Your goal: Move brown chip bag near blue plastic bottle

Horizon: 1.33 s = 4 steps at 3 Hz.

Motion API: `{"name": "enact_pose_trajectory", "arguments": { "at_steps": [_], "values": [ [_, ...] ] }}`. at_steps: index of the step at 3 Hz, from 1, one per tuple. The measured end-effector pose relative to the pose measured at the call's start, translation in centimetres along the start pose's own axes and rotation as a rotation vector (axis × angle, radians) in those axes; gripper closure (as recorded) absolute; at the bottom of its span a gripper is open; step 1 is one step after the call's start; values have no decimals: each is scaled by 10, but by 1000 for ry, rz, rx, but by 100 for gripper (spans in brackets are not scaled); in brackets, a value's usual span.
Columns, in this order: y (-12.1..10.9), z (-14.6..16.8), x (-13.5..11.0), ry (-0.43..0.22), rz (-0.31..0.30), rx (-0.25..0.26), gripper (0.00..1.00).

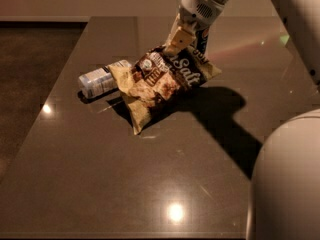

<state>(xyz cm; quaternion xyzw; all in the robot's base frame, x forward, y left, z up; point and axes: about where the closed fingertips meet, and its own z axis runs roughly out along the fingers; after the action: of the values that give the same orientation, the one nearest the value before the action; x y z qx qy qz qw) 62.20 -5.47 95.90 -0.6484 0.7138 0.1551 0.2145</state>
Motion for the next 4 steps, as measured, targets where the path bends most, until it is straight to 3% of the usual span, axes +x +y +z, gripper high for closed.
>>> {"name": "enact_pose_trajectory", "arguments": {
  "at_steps": [1, 2, 4],
  "values": [
    [-5, 5, -15, -26, 27, -6, 84],
    [0, 5, -21, -54, 69, -16, 61],
    [-6, 11, -27, -70, 69, -1, 13]
  ]
}}
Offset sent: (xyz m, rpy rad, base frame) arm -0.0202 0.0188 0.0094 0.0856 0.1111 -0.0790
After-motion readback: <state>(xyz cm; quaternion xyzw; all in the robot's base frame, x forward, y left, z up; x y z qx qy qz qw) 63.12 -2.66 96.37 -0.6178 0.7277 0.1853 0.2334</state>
